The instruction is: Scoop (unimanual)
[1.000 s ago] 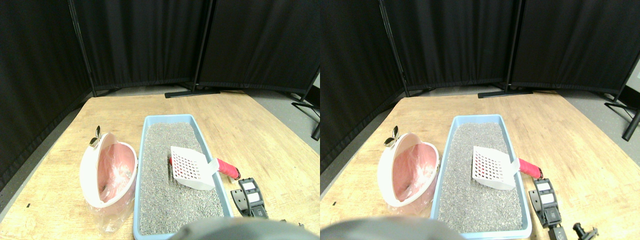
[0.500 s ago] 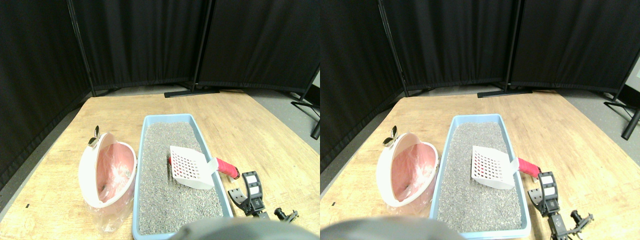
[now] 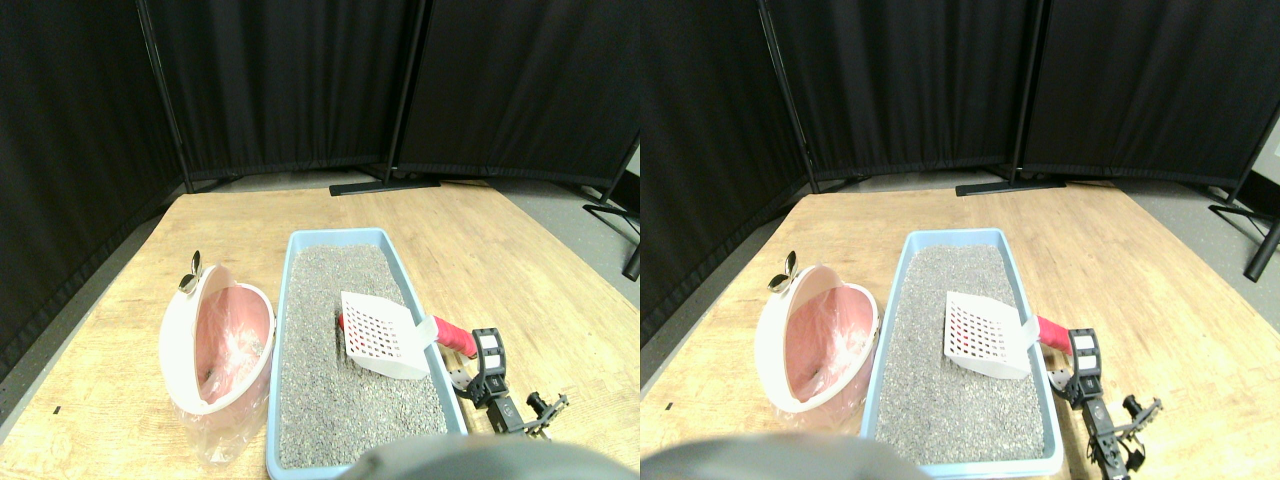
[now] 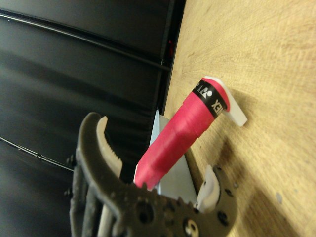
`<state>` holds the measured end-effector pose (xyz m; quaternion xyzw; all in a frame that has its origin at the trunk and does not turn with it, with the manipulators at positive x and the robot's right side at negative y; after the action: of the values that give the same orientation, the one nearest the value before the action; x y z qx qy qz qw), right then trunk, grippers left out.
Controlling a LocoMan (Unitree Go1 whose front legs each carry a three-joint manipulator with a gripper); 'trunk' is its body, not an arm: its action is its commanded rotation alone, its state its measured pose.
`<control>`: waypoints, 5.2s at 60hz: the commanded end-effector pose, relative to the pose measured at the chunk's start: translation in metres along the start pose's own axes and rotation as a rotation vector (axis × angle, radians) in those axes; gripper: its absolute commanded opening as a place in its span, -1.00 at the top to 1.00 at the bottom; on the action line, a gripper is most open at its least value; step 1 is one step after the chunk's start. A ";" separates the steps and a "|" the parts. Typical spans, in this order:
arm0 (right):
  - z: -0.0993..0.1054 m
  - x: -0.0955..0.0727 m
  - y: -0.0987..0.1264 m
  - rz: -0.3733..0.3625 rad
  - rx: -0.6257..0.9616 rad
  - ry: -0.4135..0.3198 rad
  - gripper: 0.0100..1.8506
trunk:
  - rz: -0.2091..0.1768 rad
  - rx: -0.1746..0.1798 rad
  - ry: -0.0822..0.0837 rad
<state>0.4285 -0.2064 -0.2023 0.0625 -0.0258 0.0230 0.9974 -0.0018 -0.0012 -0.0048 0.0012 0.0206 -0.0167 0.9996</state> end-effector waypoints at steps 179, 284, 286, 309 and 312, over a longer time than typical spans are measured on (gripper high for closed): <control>0.061 0.029 -0.003 0.124 -0.005 -0.268 0.95 | 0.031 -0.017 -0.019; 0.119 0.120 0.015 0.274 -0.584 -0.089 0.95 | 0.166 -0.127 -0.033; 0.119 0.121 0.015 0.282 -0.588 -0.089 0.95 | 0.166 -0.127 -0.033; 0.118 0.129 0.012 0.354 -0.665 -0.111 0.95 | 0.183 -0.136 -0.027; 0.118 0.130 0.012 0.365 -0.669 -0.119 0.95 | 0.183 -0.136 -0.027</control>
<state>0.5510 -0.2057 -0.0864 -0.2719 -0.0669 0.1774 0.9434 -0.0030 0.0006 -0.0010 -0.0661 -0.0009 0.0670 0.9956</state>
